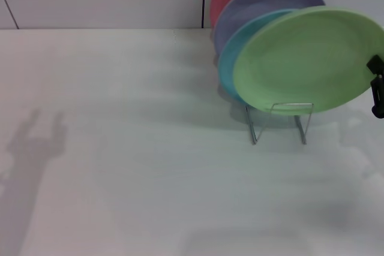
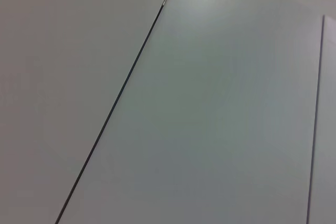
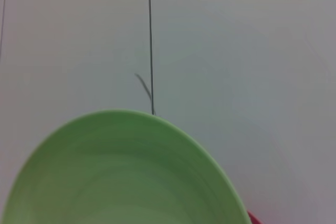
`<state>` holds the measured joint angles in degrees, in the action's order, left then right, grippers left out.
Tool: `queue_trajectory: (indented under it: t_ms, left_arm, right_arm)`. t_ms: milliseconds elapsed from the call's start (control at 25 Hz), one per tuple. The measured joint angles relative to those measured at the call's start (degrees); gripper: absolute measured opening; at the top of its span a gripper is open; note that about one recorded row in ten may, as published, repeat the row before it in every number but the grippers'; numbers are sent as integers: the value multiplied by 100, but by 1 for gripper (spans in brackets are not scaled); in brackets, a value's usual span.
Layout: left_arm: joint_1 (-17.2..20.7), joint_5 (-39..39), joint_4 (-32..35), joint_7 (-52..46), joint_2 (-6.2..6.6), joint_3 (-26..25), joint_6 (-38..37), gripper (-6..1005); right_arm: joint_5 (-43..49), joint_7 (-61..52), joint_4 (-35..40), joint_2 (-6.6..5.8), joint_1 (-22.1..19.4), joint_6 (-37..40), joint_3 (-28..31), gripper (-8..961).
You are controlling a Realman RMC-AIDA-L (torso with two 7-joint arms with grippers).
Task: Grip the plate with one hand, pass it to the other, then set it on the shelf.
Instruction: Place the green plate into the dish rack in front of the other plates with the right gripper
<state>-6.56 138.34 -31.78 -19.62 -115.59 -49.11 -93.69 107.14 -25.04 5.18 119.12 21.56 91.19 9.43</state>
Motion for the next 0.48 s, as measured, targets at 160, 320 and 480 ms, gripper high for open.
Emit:
queue_trajectory:
  t_ms: [160, 320, 480]
  left_arm:
    - [0, 3, -17, 1, 17, 16, -1, 489]
    - [-2, 7, -21, 1, 20, 18, -1, 489]
    - [-2, 9, -22, 2, 16, 17, -1, 489]
  right_arm:
    - [3, 0, 0, -4, -11, -14, -9, 36]
    - [4, 0, 31, -12, -5, -41, -12, 37]
    - [13, 6, 42, -12, 21, -96, -12, 38]
